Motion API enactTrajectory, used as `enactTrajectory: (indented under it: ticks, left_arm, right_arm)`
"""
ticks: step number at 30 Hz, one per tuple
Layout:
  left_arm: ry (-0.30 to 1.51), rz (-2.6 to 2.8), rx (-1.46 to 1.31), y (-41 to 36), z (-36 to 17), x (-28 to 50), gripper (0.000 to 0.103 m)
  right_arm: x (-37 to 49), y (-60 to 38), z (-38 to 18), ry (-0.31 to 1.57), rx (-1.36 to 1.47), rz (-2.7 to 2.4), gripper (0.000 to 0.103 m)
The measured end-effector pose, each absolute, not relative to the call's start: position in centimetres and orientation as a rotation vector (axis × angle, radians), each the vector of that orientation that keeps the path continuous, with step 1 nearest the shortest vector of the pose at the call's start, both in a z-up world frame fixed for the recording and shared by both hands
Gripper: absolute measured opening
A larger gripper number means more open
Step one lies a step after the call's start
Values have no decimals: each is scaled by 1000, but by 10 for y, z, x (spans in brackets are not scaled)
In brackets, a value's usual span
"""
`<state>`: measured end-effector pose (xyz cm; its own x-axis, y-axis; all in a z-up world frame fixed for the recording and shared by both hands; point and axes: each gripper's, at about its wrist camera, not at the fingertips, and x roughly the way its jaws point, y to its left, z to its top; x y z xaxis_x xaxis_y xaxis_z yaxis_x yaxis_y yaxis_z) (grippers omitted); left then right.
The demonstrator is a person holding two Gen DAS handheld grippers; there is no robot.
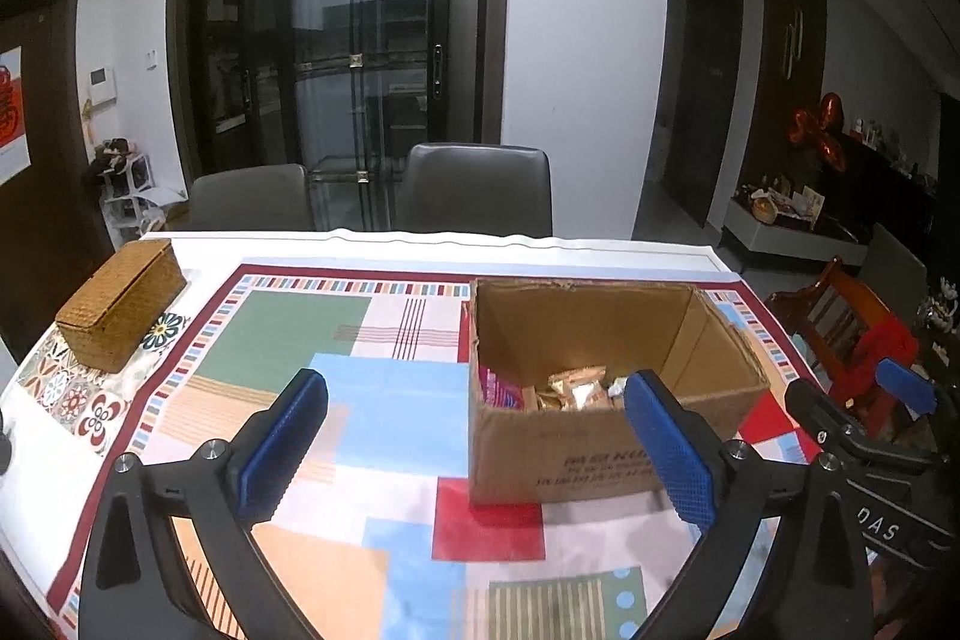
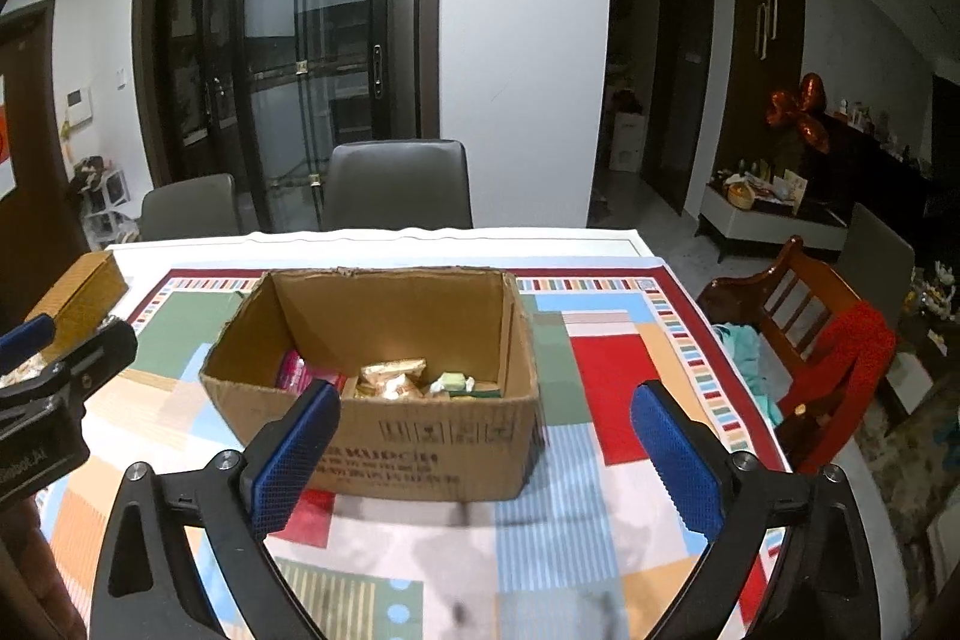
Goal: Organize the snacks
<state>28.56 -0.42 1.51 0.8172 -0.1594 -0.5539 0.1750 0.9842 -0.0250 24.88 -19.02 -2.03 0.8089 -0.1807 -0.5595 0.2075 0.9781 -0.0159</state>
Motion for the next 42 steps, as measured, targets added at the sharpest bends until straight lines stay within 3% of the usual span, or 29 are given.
enactTrajectory:
  ticks: [42]
  left_arm:
    - [594,-199,55,13,-20,95,101]
  right_arm:
    - [63,-177,-44,548,98,-234,99]
